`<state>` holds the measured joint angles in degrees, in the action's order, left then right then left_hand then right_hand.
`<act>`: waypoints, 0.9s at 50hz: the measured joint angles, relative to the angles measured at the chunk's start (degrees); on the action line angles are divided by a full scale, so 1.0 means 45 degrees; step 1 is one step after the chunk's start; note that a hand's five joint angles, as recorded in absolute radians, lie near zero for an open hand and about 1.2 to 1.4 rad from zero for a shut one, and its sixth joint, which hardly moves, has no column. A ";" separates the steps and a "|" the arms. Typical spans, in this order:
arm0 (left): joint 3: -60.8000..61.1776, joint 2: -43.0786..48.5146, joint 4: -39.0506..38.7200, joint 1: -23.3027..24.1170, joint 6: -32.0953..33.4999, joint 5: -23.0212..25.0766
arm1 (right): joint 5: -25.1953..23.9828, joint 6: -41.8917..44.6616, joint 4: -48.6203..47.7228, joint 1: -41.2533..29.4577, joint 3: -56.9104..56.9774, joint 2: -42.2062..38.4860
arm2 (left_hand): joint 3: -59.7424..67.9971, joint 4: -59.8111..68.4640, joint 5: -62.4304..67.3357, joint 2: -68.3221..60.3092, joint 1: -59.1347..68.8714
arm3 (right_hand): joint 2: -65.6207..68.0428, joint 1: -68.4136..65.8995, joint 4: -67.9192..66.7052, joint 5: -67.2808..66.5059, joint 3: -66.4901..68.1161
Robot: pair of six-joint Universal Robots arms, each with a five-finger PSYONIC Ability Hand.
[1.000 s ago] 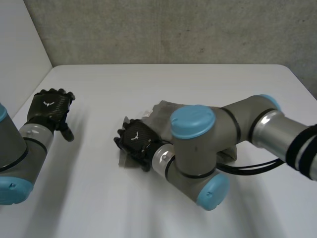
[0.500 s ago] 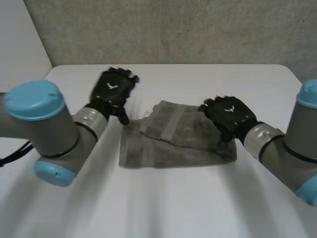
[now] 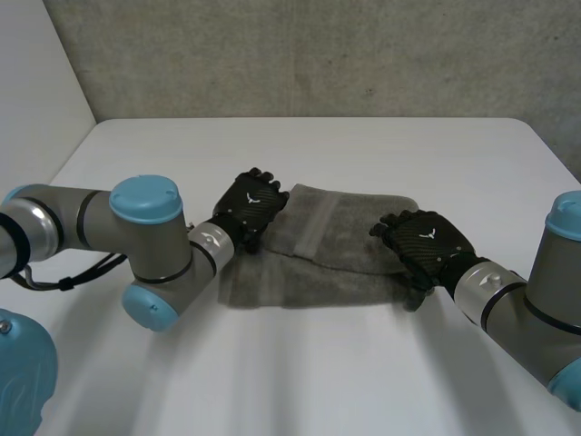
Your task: Fold the towel.
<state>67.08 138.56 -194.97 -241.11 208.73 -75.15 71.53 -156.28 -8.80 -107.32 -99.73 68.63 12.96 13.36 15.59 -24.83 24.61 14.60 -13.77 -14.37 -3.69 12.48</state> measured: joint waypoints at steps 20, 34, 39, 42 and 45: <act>-0.0574 0.0669 -0.0013 0.0184 -0.0044 0.0404 | 0.0003 0.0022 0.0003 0.0122 -0.0021 -0.0236 | 0.0000 0.0000 0.5839 -0.6189 0.6122 | 0.0000 0.0002 0.0000 -0.0001 0.0000; -0.0735 0.0682 -0.0351 0.0181 -0.0058 0.0636 | 0.0035 0.0022 0.0007 0.0140 -0.0030 -0.0224 | 0.0000 0.0000 1.1067 -1.0967 1.0769 | -0.0001 0.0003 0.0000 0.0000 0.0000; -0.0425 0.0096 -0.0540 0.0147 -0.0088 0.0558 | 0.0042 0.0020 0.0010 0.0152 -0.0050 -0.0199 | 0.0000 0.0000 1.1067 -1.0967 1.0770 | -0.0001 0.0004 0.0000 0.0000 0.0000; 0.0033 -0.0593 -0.0581 0.0101 -0.0104 0.0505 | 0.0044 0.0020 0.0007 0.0154 -0.0059 -0.0177 | 0.0000 0.0000 1.1067 -1.0967 1.0771 | -0.0001 0.0004 0.0000 0.0000 0.0000; 0.0749 -0.1474 -0.0597 0.0058 -0.0101 0.0473 | 0.0051 0.0020 0.0005 0.0152 -0.0062 -0.0161 | 0.0000 0.0000 1.1067 -1.0967 1.0771 | -0.0001 0.0004 0.0000 0.0000 0.0000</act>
<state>70.45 131.93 -197.66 -240.85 208.27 -73.02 71.76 -156.19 -8.78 -106.63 -100.01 67.91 12.96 13.36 65.39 -74.18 73.08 14.59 -13.75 -14.37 -3.69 12.48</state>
